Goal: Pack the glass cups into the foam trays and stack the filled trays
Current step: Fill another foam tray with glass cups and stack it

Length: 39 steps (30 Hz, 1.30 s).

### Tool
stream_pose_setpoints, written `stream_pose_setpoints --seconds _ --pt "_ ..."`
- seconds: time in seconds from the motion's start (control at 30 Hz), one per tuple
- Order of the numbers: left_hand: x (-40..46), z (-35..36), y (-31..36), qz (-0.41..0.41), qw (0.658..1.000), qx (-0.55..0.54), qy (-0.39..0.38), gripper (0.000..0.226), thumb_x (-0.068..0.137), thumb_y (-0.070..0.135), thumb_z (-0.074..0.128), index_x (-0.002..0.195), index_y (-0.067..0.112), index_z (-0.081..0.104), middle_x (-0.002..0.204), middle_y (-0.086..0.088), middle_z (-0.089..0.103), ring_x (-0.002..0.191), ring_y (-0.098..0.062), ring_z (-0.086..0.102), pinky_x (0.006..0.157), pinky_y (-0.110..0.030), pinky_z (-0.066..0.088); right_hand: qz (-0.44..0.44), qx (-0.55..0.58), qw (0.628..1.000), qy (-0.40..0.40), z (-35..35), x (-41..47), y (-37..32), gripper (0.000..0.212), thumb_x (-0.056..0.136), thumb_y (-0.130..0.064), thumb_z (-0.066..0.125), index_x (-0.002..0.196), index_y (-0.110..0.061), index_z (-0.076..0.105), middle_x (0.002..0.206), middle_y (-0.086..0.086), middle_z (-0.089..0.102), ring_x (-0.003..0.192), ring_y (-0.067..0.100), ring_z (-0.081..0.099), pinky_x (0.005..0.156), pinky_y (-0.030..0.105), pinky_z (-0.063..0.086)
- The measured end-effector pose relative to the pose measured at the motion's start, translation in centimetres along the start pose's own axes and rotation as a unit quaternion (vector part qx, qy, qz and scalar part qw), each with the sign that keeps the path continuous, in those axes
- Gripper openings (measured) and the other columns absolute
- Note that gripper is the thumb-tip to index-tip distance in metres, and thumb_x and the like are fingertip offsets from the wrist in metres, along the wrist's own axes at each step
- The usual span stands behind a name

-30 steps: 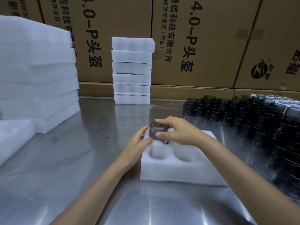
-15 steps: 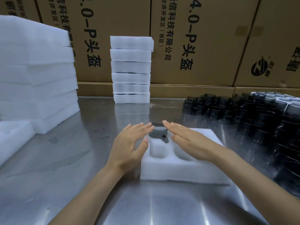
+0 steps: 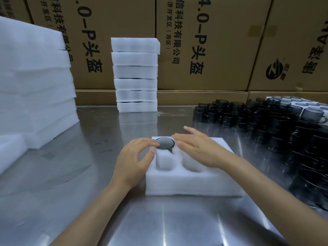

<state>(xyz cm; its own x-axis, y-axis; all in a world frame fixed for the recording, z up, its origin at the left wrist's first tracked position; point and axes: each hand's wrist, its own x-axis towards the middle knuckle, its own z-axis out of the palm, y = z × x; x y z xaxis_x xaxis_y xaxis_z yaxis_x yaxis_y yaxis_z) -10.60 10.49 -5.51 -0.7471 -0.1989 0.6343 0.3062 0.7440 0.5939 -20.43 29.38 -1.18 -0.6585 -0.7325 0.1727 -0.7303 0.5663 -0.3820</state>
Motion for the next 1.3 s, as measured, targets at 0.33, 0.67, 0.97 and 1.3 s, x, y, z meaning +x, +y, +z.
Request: stream_pose_setpoints --seconds 0.33,0.67,0.97,1.3 --pt "0.5 0.9 -1.6 -0.193 0.935 -0.254 -0.153 0.070 0.063 0.046 0.062 0.128 0.046 0.038 0.131 0.018 0.050 0.117 0.003 0.051 0.097 -0.026 0.042 0.330 0.282 0.856 0.280 -0.5 1.5 13.8 0.033 0.087 -0.017 0.056 0.120 -0.011 0.061 0.102 0.007 0.064 0.092 0.027 0.058 0.090 0.038 0.045" --pt "0.6 1.4 -1.9 -0.182 0.934 -0.268 -0.149 0.066 0.065 0.041 0.062 0.126 0.047 0.039 0.114 0.027 0.060 0.106 0.009 0.056 0.075 -0.008 0.045 0.379 0.419 0.791 0.233 -2.1 7.0 17.2 0.056 0.094 -0.019 0.056 0.143 -0.009 0.032 0.090 0.007 0.064 0.063 0.014 0.058 0.049 0.021 0.048" --pt "0.8 1.5 -1.8 -0.186 0.939 -0.255 -0.141 0.059 0.072 0.031 0.055 0.128 0.044 0.040 0.122 0.018 0.057 0.104 0.007 0.057 0.074 -0.009 0.045 0.411 0.420 0.786 0.192 -3.1 7.8 16.4 0.012 0.096 -0.013 0.051 0.107 -0.008 0.052 0.100 0.006 0.065 0.062 0.011 0.056 0.040 0.013 0.044" --pt "0.9 1.3 -1.7 -0.193 0.937 -0.249 -0.153 0.051 0.072 0.034 0.055 0.117 0.054 0.040 0.123 0.019 0.053 0.099 0.009 0.057 0.073 -0.007 0.044 0.358 0.395 0.820 0.207 -1.8 2.7 13.0 0.026 0.095 -0.034 0.054 0.100 -0.011 0.064 0.088 0.005 0.066 0.078 0.020 0.060 0.063 0.026 0.049"
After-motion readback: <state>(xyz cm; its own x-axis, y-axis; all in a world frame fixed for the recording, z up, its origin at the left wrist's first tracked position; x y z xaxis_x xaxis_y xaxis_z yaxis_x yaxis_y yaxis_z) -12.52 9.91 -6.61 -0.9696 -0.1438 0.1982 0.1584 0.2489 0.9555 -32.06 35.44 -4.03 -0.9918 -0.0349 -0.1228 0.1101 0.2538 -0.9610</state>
